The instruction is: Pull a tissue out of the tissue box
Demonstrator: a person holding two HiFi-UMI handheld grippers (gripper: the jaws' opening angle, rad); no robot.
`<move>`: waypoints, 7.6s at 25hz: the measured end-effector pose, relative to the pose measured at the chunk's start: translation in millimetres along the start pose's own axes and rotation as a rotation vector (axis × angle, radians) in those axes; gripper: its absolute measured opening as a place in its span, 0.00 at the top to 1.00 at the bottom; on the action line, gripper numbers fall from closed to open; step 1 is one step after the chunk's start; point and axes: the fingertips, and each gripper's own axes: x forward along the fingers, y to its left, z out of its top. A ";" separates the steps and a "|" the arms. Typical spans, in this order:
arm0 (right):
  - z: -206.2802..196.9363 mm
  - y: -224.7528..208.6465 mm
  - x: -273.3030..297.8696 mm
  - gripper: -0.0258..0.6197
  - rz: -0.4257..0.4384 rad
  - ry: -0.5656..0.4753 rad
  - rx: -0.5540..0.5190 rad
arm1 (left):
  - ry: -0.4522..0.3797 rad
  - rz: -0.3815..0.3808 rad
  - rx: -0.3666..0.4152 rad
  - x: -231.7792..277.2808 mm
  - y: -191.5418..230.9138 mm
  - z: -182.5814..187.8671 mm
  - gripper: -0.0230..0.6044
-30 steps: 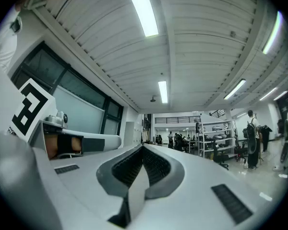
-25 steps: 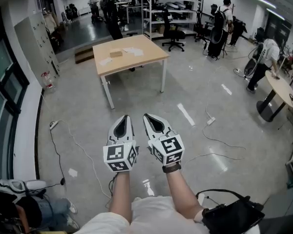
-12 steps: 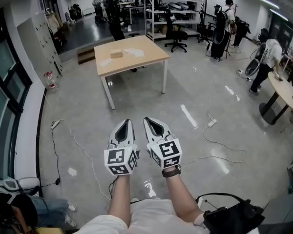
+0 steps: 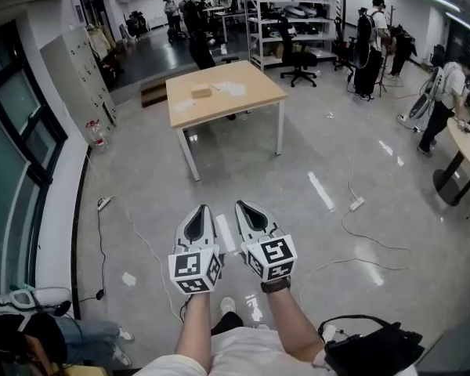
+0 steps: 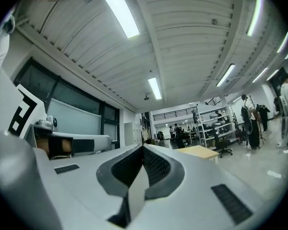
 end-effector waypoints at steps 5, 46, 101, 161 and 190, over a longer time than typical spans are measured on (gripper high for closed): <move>-14.6 -17.2 36.2 0.96 -0.017 0.066 -0.019 | 0.017 -0.046 -0.023 40.5 8.2 -16.3 0.96; -33.3 -88.2 394.4 0.96 0.049 0.041 -0.068 | -0.027 -0.063 -0.082 329.9 223.5 -17.3 0.96; -43.9 -339.5 866.5 0.96 0.101 0.029 -0.095 | -0.043 -0.029 -0.092 821.8 438.0 -25.6 0.96; -89.8 -560.6 1274.0 0.96 0.214 0.087 -0.016 | 0.038 0.096 -0.108 1238.7 621.4 -74.5 0.96; -153.9 -600.7 1403.5 0.96 0.183 0.226 -0.029 | 0.177 0.072 -0.161 1345.8 713.8 -133.7 0.96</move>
